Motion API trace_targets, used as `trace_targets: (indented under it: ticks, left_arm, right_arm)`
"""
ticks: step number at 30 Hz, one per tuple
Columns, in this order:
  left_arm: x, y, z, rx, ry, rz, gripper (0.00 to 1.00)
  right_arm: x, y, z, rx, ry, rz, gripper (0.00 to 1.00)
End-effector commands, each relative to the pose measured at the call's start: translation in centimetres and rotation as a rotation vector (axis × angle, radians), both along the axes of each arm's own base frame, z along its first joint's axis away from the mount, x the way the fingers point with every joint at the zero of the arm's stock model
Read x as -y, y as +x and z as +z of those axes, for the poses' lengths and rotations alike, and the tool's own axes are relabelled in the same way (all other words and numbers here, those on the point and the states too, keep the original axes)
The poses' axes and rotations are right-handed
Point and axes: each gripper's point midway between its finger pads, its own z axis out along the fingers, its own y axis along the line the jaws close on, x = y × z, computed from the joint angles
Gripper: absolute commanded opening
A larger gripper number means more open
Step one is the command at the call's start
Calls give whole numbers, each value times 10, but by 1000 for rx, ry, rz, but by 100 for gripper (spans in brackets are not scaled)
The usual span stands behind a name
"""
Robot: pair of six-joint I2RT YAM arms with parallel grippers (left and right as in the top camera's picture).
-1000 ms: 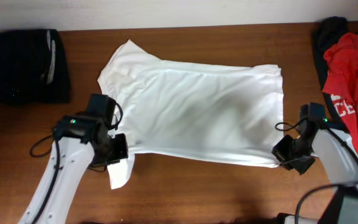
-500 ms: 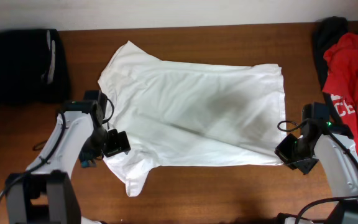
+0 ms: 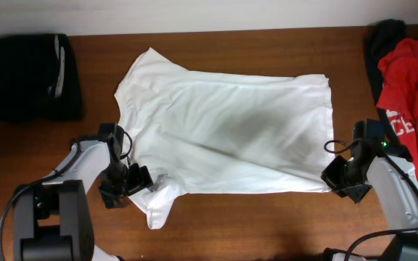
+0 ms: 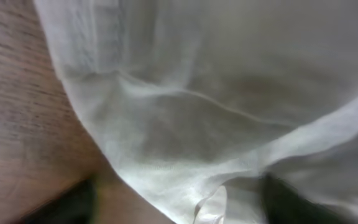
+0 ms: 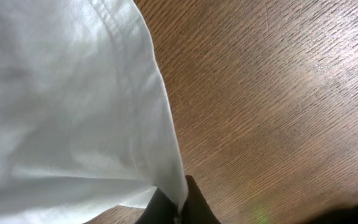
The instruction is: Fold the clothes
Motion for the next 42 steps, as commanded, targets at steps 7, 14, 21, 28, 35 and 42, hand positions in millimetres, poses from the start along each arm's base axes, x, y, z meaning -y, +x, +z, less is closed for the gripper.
trace_targets:
  ticks: [7,14,21,28,35,42]
  left_arm:
    - [4,-15,11,-61,-28,-7,1]
    - [3,0,97,308,-18,-11,1]
    - [-5,87,137,710,33,-11,1]
    - [-16,151,121,839,89,2,1]
    - [-17,209,102,967,77,62,2]
    - [-18,235,75,1005,77,63,6]
  right_arm:
    - [4,-4,2,-8,-15,-20,4]
    - [1,-4,35,132,-34,-30,3]
    - [6,42,52,350,-46,-34,4]
    - [17,90,57,503,-72,-30,4]
    - [22,132,4,479,-30,-56,4]
    - [27,166,-1,582,-58,-37,12]
